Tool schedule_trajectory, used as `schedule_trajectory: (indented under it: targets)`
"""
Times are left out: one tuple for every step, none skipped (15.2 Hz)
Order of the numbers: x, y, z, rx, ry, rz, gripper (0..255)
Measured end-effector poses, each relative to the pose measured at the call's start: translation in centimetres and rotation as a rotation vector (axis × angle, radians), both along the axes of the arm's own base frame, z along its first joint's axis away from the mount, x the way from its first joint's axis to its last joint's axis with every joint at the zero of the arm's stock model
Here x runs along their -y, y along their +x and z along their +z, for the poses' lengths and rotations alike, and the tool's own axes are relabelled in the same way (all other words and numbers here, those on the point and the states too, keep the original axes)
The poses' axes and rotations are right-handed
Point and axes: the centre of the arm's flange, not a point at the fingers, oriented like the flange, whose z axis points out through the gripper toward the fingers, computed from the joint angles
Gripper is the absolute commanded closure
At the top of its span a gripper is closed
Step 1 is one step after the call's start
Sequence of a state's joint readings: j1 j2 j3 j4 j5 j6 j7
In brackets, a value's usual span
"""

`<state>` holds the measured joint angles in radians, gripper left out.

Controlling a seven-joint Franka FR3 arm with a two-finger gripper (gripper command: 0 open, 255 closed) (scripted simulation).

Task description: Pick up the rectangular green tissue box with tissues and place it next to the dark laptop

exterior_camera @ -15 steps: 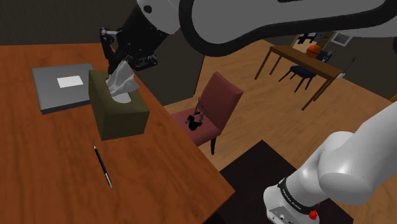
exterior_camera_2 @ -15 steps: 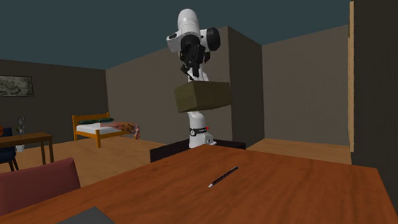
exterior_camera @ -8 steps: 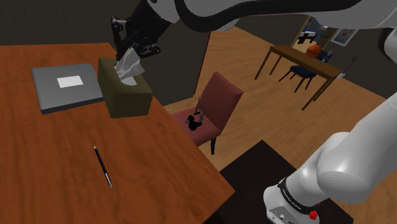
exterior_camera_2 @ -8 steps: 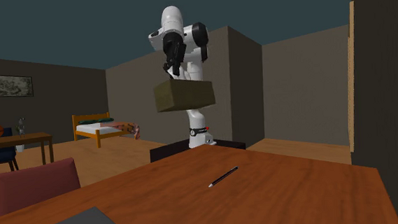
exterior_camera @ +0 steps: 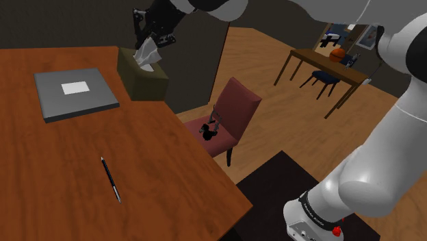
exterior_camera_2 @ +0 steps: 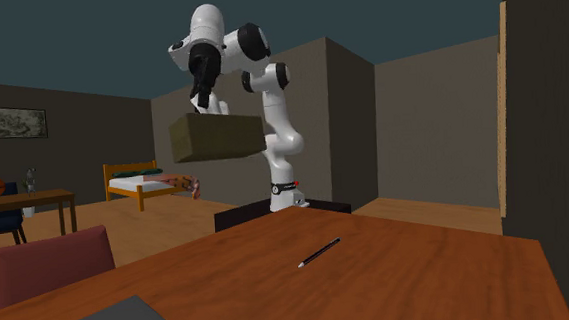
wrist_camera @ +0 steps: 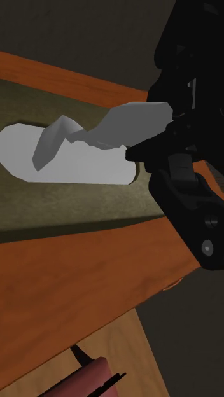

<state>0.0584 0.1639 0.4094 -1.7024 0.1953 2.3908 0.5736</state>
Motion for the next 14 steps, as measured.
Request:
schedule_trajectory:
  targets:
    - [0.8, 1.2, 0.1, 0.000, 0.000, 0.000, 255]
    - [1.3, 2.1, 0.2, 0.000, 0.000, 0.000, 255]
    - [1.9, 3.0, 0.3, 0.000, 0.000, 0.001, 255]
    - [2.7, 4.3, 0.4, 0.000, 0.000, 0.001, 255]
    - [3.6, 5.3, 0.4, 0.000, 0.000, 0.001, 255]
    - [4.4, 6.7, 0.2, 0.001, 0.000, 0.001, 255]
    - [5.2, 7.8, 0.0, 0.000, 0.000, 0.001, 255]
    - [5.9, 8.9, 0.1, 0.000, 0.000, 0.001, 255]
    - [6.6, 10.1, 0.1, 0.000, 0.000, 0.001, 255]
    - [7.1, 11.2, 0.0, 0.000, 0.000, 0.001, 255]
    - [8.0, 12.1, 0.2, 0.000, 0.000, 0.001, 255]
    - [8.7, 13.4, 0.3, 0.001, 0.000, 0.001, 255]
    - [9.1, 13.9, 0.0, 0.000, 0.000, 0.001, 255]
    - [9.4, 14.2, -0.4, 0.000, 0.000, 0.001, 255]
